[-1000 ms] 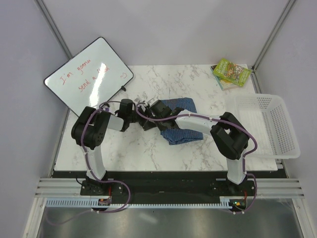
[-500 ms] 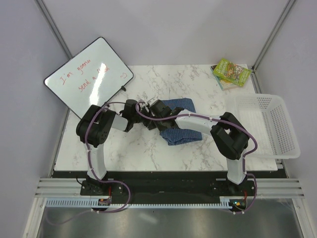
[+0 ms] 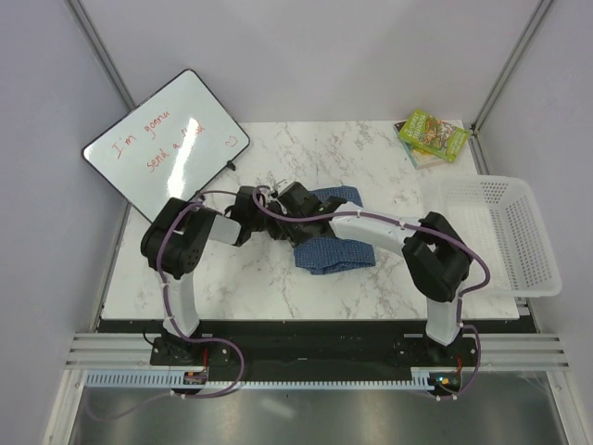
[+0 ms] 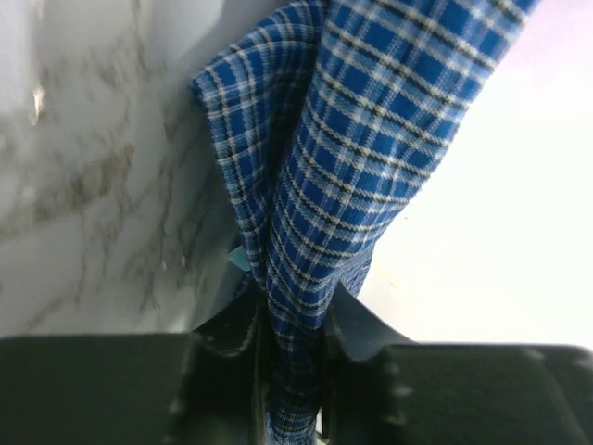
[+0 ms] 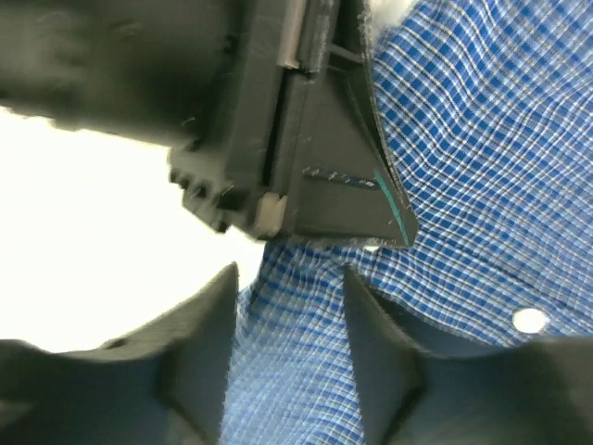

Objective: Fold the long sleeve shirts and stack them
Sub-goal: Fold the shirt

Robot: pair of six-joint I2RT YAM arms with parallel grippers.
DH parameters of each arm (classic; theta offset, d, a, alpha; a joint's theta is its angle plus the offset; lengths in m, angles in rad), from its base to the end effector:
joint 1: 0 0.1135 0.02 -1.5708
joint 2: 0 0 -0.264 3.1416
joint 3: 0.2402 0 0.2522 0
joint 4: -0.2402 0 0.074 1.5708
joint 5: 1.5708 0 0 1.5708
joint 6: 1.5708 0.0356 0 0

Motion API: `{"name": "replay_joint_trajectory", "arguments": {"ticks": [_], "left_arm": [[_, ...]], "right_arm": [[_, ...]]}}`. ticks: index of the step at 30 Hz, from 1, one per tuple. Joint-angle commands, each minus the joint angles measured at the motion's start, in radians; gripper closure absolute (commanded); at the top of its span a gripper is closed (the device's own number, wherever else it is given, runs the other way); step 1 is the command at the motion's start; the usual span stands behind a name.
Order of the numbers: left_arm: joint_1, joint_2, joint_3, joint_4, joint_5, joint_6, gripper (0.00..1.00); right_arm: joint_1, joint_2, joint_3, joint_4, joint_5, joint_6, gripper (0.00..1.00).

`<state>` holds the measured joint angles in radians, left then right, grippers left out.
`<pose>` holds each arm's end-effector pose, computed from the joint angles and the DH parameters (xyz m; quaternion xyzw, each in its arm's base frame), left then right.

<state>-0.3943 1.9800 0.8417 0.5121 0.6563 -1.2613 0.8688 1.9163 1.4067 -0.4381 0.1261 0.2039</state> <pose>0.3286 -0.1603 0.0985 -0.2210 0.8266 -0.5113 0.0800 0.2722 0.3150 0.2060 -0.2918 0.9043 0.1048 0.2936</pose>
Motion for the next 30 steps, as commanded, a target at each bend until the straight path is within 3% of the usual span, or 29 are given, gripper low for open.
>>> {"name": "replay_joint_trajectory", "arguments": {"ticks": [1, 3, 7, 10, 11, 12, 17, 18, 19, 20, 21, 23, 24, 27, 30], "left_arm": [[0.023, -0.096, 0.056, -0.201, 0.052, 0.158, 0.92], [0.047, -0.116, 0.123, -0.323, 0.068, 0.235, 0.98], [0.067, -0.132, 0.376, -0.860, 0.062, 0.615, 0.98], [0.071, -0.095, 0.705, -1.142, -0.022, 0.906, 0.98], [0.072, -0.070, 0.920, -1.313, -0.055, 0.969, 0.98], [0.072, -0.044, 1.036, -1.398, -0.087, 1.097, 0.98], [0.008, 0.124, 1.677, -1.714, -0.416, 1.492, 0.98], [-0.048, 0.138, 1.700, -1.716, -0.496, 1.625, 0.98], [-0.075, 0.132, 1.677, -1.692, -0.632, 1.686, 0.98], [-0.101, 0.093, 1.548, -1.651, -0.699, 1.745, 0.98], [-0.145, 0.065, 1.457, -1.517, -0.825, 1.865, 0.98], [-0.178, -0.019, 1.188, -1.366, -0.909, 1.985, 0.98], [-0.205, -0.041, 1.103, -1.193, -0.978, 2.101, 0.98], [-0.268, -0.110, 0.802, -0.984, -1.072, 2.291, 0.98], [-0.360, -0.135, 0.611, -0.926, -1.110, 2.231, 0.98]], "right_arm": [[-0.016, -0.170, -0.007, -0.048, -0.094, -0.070, 0.36], [-0.045, -0.258, -0.037, -0.065, -0.138, -0.103, 0.23], [-0.170, -0.390, -0.078, -0.112, -0.195, -0.100, 0.07], [-0.272, -0.456, -0.103, -0.125, -0.200, -0.116, 0.04], [-0.293, -0.470, -0.109, -0.125, -0.200, -0.126, 0.04], [-0.312, -0.483, -0.112, -0.125, -0.198, -0.148, 0.03], [-0.425, -0.531, -0.114, -0.116, -0.203, -0.190, 0.02], [-0.453, -0.531, -0.111, -0.113, -0.209, -0.195, 0.02], [-0.465, -0.536, -0.110, -0.111, -0.212, -0.196, 0.02], [-0.474, -0.534, -0.110, -0.110, -0.217, -0.198, 0.02], [-0.493, -0.534, -0.110, -0.110, -0.226, -0.196, 0.02], [-0.513, -0.531, -0.112, -0.108, -0.227, -0.196, 0.02], [-0.537, -0.531, -0.117, -0.108, -0.239, -0.196, 0.02], [-0.588, -0.534, -0.130, -0.111, -0.255, -0.190, 0.02], [-0.626, -0.543, -0.140, -0.116, -0.269, -0.196, 0.02]]}}
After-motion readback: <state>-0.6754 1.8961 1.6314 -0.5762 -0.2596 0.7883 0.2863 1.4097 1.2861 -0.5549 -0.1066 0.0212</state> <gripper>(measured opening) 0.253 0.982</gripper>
